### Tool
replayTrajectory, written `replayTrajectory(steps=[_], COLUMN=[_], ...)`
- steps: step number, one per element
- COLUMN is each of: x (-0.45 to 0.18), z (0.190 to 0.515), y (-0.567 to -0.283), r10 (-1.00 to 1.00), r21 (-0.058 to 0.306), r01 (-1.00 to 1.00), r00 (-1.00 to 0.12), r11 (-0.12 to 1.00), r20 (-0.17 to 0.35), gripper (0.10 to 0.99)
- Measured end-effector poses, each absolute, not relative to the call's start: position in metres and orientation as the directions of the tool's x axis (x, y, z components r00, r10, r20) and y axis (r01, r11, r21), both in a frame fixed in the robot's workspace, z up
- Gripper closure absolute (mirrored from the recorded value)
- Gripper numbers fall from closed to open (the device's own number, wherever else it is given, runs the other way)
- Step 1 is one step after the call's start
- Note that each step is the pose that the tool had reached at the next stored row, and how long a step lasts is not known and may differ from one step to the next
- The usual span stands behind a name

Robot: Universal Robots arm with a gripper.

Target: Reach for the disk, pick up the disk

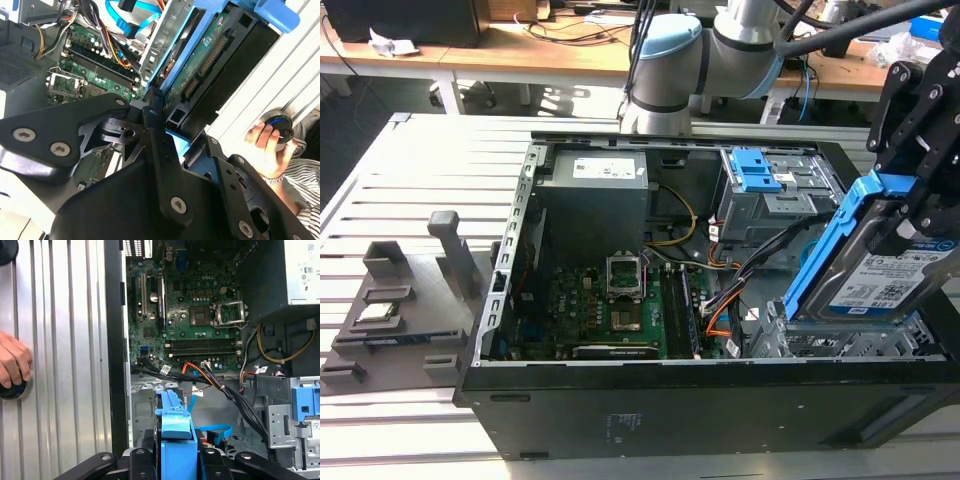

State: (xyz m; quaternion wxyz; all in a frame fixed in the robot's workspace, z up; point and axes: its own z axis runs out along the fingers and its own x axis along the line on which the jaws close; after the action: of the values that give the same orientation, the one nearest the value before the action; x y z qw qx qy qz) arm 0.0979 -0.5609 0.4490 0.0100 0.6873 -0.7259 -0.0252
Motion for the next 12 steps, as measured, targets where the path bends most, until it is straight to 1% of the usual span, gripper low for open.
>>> replayTrajectory(steps=[12], x=[0.0979], z=[0.4471], y=[-0.5572], r10=[-0.999], r21=[0.050], r01=[-0.998], r00=[-0.032], r11=[0.031], r20=[-0.021], gripper=[0.718])
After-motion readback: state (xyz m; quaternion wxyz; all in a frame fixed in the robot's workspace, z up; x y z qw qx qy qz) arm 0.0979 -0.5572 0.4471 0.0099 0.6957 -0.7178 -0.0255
